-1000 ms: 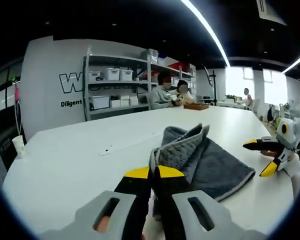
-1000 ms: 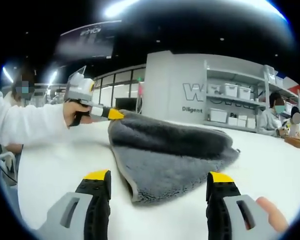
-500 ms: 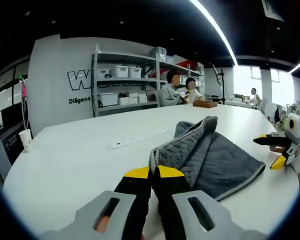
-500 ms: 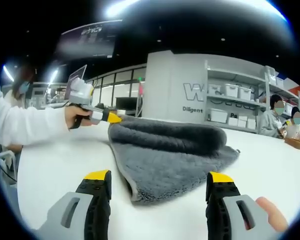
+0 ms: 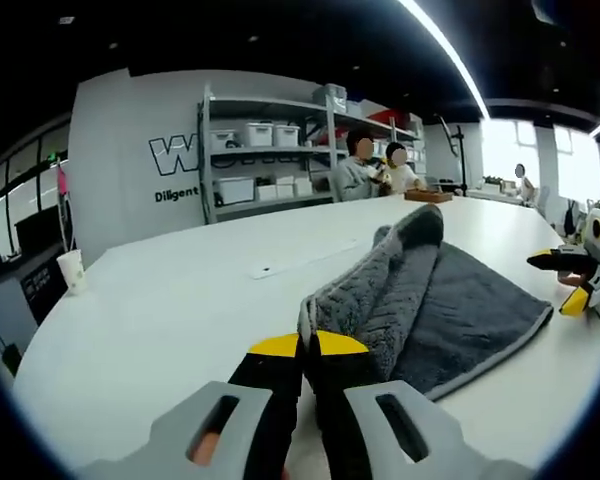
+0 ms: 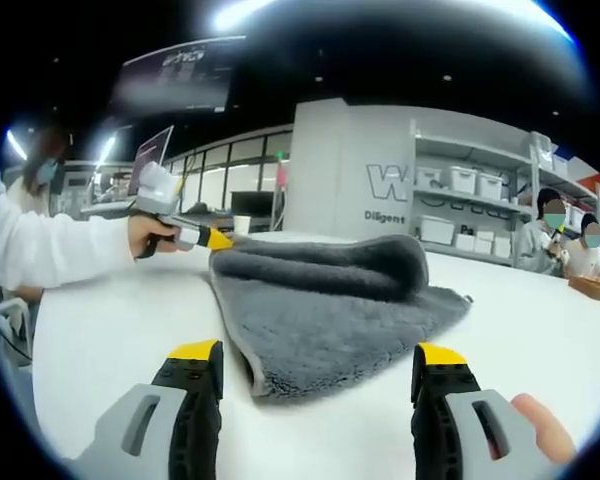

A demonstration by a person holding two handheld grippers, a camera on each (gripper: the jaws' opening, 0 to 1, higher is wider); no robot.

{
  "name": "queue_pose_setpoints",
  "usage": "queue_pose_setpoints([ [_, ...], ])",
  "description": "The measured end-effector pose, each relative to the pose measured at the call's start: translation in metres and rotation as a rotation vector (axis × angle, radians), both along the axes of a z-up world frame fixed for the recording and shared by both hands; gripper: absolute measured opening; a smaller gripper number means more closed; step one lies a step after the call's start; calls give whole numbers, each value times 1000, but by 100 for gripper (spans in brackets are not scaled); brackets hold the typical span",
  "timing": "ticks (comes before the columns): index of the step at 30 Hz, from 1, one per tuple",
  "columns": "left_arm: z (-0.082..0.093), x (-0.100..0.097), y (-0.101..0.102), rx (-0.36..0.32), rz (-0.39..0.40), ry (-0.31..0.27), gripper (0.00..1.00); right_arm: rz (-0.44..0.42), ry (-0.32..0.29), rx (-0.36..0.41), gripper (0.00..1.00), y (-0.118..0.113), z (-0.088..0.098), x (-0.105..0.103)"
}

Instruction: Open the folded towel by lifting each exposed corner and separating the folded layers until the towel lies flat within the target outline without major curled edges

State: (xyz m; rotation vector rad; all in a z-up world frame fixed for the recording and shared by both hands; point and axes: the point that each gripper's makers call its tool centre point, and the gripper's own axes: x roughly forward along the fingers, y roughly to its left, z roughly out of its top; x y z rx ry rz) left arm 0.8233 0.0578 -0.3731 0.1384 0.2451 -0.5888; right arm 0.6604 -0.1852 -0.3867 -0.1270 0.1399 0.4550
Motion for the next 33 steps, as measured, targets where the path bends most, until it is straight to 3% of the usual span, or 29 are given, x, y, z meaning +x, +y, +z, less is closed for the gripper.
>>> queue_pose_setpoints([
  [20,-8,-8,23,73,53,1,3,-11,15,-33,74,-1,-5,2],
  [33,-12,-10,33,538,127,-145,3,7,12,-38,75,2,-5,2],
])
